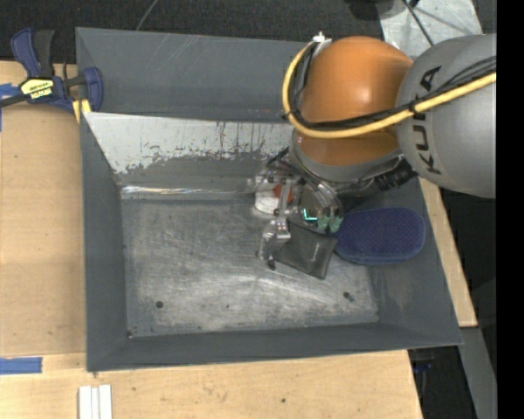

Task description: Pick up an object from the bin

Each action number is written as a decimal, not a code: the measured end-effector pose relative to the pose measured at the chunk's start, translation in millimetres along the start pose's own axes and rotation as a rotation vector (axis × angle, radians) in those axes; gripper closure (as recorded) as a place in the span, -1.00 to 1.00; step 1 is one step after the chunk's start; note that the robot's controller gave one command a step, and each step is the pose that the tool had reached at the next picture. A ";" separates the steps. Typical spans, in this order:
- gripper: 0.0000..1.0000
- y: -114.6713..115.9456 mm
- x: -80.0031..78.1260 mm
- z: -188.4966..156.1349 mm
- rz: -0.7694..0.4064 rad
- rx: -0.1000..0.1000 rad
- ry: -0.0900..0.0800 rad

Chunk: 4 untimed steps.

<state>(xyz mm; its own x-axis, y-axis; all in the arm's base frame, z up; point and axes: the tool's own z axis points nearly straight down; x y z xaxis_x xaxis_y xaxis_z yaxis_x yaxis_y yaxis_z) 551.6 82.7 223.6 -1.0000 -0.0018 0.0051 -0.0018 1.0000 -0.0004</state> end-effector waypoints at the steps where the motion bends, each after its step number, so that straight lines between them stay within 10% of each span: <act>1: -1.00 -84.0 -49.5 136.7 0.048 -0.003 -0.020; 2: -1.00 -145.4 -61.2 123.2 -0.130 -0.012 -0.007; 4: -1.00 -173.7 -28.4 149.1 -1.230 0.004 -0.018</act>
Offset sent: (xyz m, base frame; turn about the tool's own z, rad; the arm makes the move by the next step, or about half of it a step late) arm 0.0470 -0.0909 -0.1536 0.0508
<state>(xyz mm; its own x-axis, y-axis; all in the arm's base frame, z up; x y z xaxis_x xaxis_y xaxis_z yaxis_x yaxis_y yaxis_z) 579.5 -91.0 74.4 -0.3328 -0.9430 -0.0096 -0.9429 0.3329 -0.0087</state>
